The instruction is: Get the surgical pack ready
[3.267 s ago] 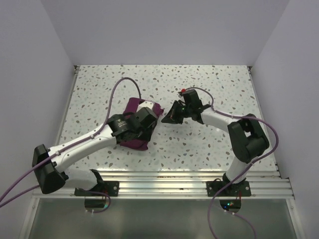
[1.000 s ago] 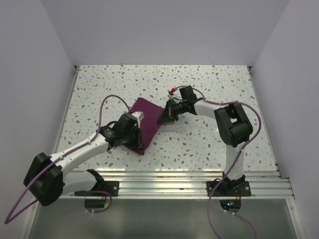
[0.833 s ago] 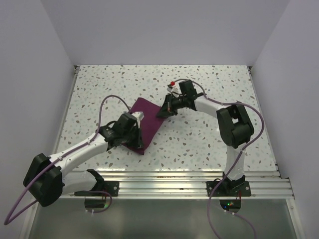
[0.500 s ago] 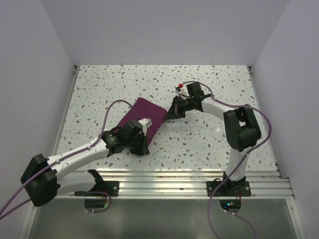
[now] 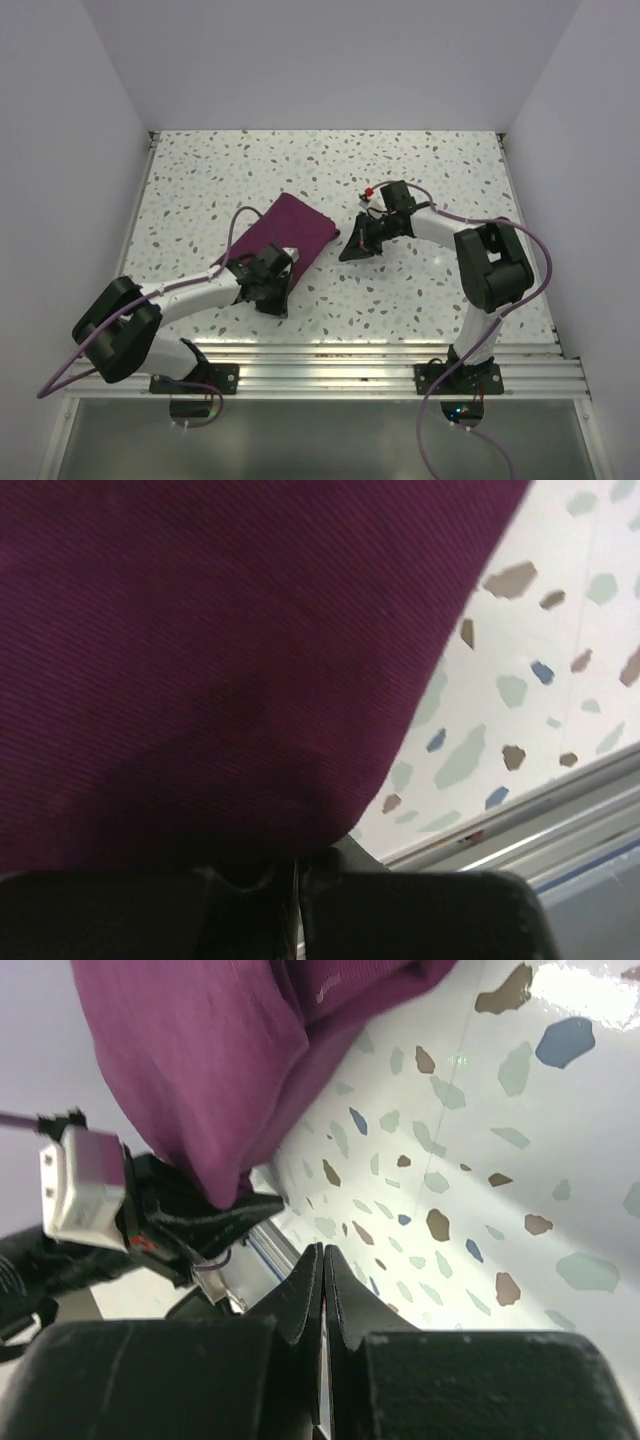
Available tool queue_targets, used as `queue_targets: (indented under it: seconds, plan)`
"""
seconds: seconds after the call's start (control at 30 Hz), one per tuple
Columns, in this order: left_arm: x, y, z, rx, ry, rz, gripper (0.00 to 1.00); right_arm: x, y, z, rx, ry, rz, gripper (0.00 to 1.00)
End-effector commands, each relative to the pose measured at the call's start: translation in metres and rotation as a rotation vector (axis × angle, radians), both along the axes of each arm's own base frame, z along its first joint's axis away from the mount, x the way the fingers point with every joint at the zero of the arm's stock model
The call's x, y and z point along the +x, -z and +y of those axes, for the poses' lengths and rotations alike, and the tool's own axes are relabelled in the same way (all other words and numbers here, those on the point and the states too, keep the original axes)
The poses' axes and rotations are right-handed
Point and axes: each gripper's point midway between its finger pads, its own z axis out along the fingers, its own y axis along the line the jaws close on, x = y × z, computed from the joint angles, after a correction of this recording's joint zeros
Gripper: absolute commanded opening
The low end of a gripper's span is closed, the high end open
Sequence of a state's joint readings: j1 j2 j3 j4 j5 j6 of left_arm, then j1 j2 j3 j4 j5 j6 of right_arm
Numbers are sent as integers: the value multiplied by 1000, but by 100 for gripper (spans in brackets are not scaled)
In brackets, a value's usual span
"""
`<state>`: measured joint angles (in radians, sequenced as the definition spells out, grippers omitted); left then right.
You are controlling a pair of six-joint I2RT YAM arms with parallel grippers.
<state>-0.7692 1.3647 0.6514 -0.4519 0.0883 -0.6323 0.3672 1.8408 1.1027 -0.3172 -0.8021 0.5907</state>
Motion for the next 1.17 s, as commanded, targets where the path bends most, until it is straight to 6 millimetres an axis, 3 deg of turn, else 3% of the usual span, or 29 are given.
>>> queue_targets:
  seconds: [0.0,0.27,0.4,0.5,0.53,0.6,0.63,0.67,0.7,0.73,0.77,0.83,0.87,0.9,1.0,1.03,1.07,1.13]
  plan:
    - [49,-6,10,39,-47,-115,0,-5,-16,-2,12,-22,-60,0]
    - [105,2,36,150,-71,-138,0,-12,-8,-6,-12,-24,-45,0]
    - [138,-10,47,161,-106,-163,0,-10,-7,-9,-38,-20,-52,0]
    - [136,-21,50,149,-105,-167,0,-7,-7,-21,-122,-8,-89,0]
    - [133,-35,46,107,-100,-195,0,-9,-6,-26,-155,-4,-88,0]
    - [106,-40,34,-9,-83,-155,0,-2,-8,-37,-235,18,-141,0]
    - [99,-61,28,-77,-82,-206,7,-2,-9,-41,-259,26,-145,6]
    - [77,-54,27,-121,-72,-167,12,0,-10,-44,-280,37,-157,17]
    - [69,-71,24,-188,-95,-204,30,3,-12,-48,-307,50,-178,33]
    - [61,-75,21,-222,-95,-211,39,6,-12,-51,-327,63,-194,75]
    - [49,-67,25,-229,-133,-188,46,5,-10,-54,-343,72,-194,98]
    - [45,-81,27,-281,-157,-238,55,10,-13,-56,-351,83,-230,99]
    - [42,-82,28,-291,-170,-240,82,9,-11,-56,-351,85,-226,99]
    - [42,-87,27,-313,-208,-233,99,8,-11,-55,-346,84,-225,99]
    - [48,-105,20,-386,-253,-266,99,4,-6,-46,-292,70,-202,99]
    - [50,-110,18,-408,-257,-280,99,1,-12,-38,-221,63,-207,99]
    - [52,-110,19,-417,-282,-286,99,-5,-3,-39,-219,73,-191,99]
    - [55,-117,19,-454,-301,-328,99,2,-15,-35,-183,113,-269,99]
